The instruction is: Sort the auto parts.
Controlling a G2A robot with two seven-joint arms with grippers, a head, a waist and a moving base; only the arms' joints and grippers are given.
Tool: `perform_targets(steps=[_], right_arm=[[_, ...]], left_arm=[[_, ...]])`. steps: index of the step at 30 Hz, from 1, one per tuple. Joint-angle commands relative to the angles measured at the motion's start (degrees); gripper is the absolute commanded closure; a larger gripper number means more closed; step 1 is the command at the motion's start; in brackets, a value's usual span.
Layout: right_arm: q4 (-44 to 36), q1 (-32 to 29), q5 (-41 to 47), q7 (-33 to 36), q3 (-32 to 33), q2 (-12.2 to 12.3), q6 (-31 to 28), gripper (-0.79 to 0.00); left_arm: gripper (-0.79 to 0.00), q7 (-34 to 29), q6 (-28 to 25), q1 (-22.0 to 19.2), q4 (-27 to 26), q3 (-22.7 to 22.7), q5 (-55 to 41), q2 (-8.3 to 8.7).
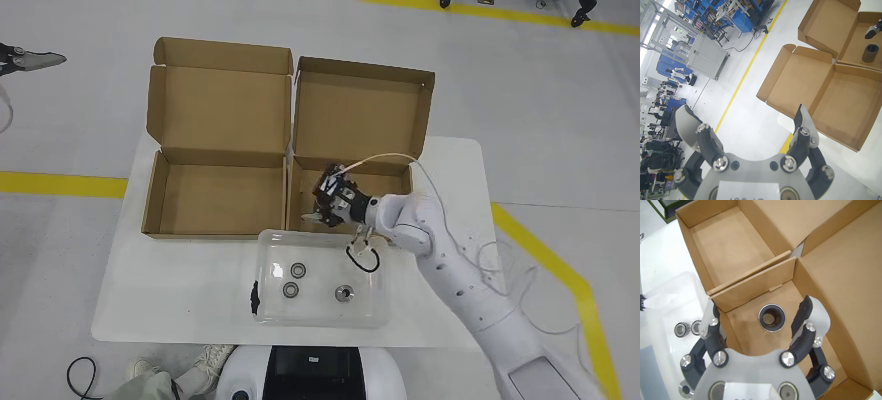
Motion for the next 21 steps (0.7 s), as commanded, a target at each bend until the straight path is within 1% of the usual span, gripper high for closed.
perform_targets(steps=[1,5,7,10,14,16,18,21], right_arm=[[-4.92,-2.67,-0.59,0.66,1.82,0.79,-1.1,-0.751],[-12.72,-7.39,-1.13,3.12,3.77,2.04,-4.27,-0.767],[-15.55,-9.2,-1.59,4.97,3.85,2.49,-5.75,-0.782],[-18.89,-11.43,-1.85,7.12,3.65,3.01,-7.48,-0.779],[-21.92,-14.85,-2.5,8.31,4.37,3.8,-8.5,-0.717],[-22.86,-16.85,-2.48,8.86,5.01,4.26,-9.12,-0.659],[-23.64,-18.58,-2.44,10.4,5.7,4.74,-9.8,-0.668],[-24.74,-20.85,-1.96,12.3,7.16,5.35,-8.77,-0.686]], left_arm=[[-0.785,0.0,0.0,0.0,0.0,0.0,0.0,0.0],[-0.785,0.0,0.0,0.0,0.0,0.0,0.0,0.0],[-0.785,0.0,0.0,0.0,0.0,0.0,0.0,0.0],[-0.785,0.0,0.0,0.0,0.0,0.0,0.0,0.0],[-0.785,0.0,0.0,0.0,0.0,0.0,0.0,0.0],[-0.785,0.0,0.0,0.0,0.0,0.0,0.0,0.0],[-0.785,0.0,0.0,0.0,0.0,0.0,0.0,0.0],[-0.785,0.0,0.0,0.0,0.0,0.0,0.0,0.0]])
